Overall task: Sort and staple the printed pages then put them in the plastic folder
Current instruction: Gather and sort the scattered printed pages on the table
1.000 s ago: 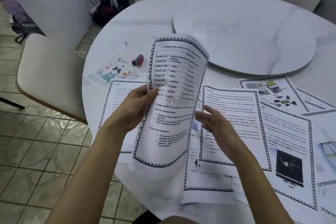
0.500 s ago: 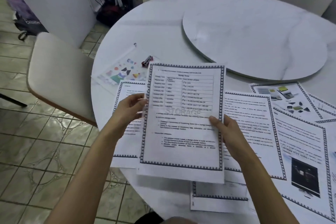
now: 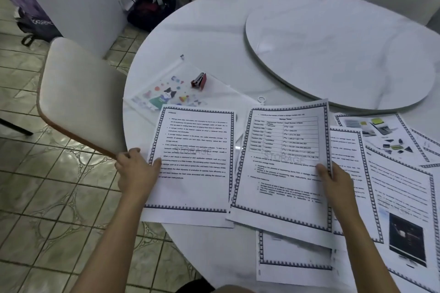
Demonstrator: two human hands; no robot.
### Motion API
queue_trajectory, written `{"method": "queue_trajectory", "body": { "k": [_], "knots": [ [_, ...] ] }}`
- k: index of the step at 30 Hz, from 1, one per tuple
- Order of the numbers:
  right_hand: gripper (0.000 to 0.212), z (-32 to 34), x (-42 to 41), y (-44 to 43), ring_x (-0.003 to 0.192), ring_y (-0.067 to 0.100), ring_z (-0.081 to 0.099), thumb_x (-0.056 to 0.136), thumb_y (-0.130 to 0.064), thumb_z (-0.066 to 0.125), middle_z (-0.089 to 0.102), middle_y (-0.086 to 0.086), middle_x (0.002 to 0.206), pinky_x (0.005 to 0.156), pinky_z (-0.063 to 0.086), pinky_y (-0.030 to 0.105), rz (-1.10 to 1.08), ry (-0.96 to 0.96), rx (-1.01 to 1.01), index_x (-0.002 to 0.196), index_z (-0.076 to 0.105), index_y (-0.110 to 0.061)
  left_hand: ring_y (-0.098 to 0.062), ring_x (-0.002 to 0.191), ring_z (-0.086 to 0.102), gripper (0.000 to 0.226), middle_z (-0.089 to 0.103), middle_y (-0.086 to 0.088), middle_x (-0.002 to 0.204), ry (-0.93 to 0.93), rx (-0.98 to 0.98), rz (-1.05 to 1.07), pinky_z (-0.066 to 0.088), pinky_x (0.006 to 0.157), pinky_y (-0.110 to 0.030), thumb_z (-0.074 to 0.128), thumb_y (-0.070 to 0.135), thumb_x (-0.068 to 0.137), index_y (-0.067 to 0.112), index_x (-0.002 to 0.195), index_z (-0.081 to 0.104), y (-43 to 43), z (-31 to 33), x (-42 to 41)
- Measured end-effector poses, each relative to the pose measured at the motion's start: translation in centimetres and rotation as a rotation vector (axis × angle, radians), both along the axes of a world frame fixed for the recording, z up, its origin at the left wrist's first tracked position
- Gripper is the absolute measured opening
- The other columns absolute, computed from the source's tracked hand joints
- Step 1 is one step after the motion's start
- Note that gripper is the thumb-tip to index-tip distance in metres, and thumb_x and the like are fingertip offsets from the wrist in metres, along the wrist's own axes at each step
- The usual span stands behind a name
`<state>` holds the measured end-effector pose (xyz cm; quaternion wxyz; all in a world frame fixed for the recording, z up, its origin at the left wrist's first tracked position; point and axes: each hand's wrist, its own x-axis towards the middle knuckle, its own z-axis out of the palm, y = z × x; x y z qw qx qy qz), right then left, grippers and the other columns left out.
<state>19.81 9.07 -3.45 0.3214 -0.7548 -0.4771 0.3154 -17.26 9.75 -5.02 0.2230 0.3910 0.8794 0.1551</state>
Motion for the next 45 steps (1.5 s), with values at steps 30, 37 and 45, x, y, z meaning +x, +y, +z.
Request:
{"method": "queue_trajectory", "body": {
  "k": [30,37,45],
  "knots": [
    [0.014,1.4,-4.0,0.3,0.098,0.023,0.066,0.095,-0.023,0.051,0.070,0.003,0.105,0.090,0.051,0.042,0.041,0.455,0.081,0.100,0.064,-0.022,0.004,0.056,0.061,0.015,0.070,0.014,0.064,-0.755,0.584,-0.055,0.049,0.050,-0.014,0.051,0.016,0.094,0.021,0.085,0.063,0.3,5.8,3.0],
    [0.026,2.2,-6.0,-0.2,0.079,0.013,0.070,0.093,-0.037,0.044,0.074,-0.006,0.082,0.070,0.058,0.027,0.117,0.601,0.076,0.094,0.065,-0.022,-0.009,0.069,0.064,0.015,0.069,0.006,0.077,-0.705,0.512,-0.106,0.052,0.063,-0.022,0.057,0.018,0.091,0.024,0.079,0.064,-0.3,4.4,5.2],
    [0.062,1.1,-6.7,-0.8,0.098,0.020,0.068,0.081,-0.059,0.034,0.072,0.004,0.105,0.091,0.052,0.039,0.083,0.794,-0.136,0.112,0.065,-0.015,-0.016,0.086,0.065,0.015,0.068,0.001,0.094,-0.732,0.373,-0.124,0.053,0.070,-0.028,0.056,0.012,0.091,0.018,0.104,0.059,-1.7,2.2,5.6]
  ]
}}
